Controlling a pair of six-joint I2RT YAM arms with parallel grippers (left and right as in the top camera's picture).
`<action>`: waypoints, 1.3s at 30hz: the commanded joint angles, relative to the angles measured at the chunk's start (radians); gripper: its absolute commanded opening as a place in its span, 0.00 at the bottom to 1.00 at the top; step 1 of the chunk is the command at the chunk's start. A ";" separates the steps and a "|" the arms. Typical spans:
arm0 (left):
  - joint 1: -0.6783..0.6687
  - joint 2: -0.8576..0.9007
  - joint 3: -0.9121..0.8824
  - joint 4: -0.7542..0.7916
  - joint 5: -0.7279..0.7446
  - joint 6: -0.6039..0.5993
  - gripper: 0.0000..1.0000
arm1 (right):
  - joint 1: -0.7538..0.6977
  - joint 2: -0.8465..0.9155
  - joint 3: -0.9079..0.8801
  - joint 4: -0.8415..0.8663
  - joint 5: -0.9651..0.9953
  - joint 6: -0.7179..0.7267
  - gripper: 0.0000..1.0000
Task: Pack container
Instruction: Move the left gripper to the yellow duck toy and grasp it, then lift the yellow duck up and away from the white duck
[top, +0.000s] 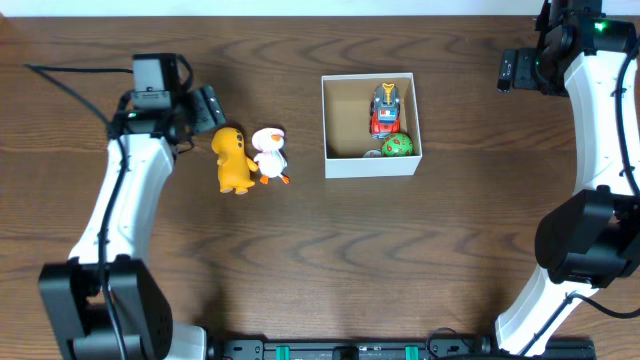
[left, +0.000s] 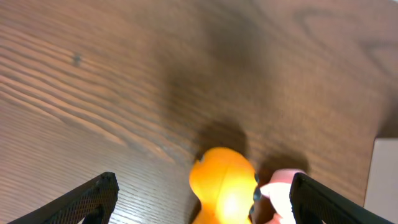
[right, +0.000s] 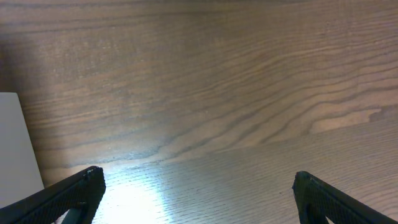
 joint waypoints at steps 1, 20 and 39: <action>-0.036 0.055 0.010 -0.013 0.000 -0.005 0.89 | -0.006 -0.005 0.018 -0.001 0.006 0.017 0.99; -0.091 0.230 0.010 -0.090 -0.018 -0.004 0.76 | -0.006 -0.005 0.018 -0.001 0.006 0.017 0.99; -0.085 0.208 0.026 -0.027 -0.081 0.003 0.06 | -0.006 -0.005 0.018 -0.001 0.006 0.017 0.99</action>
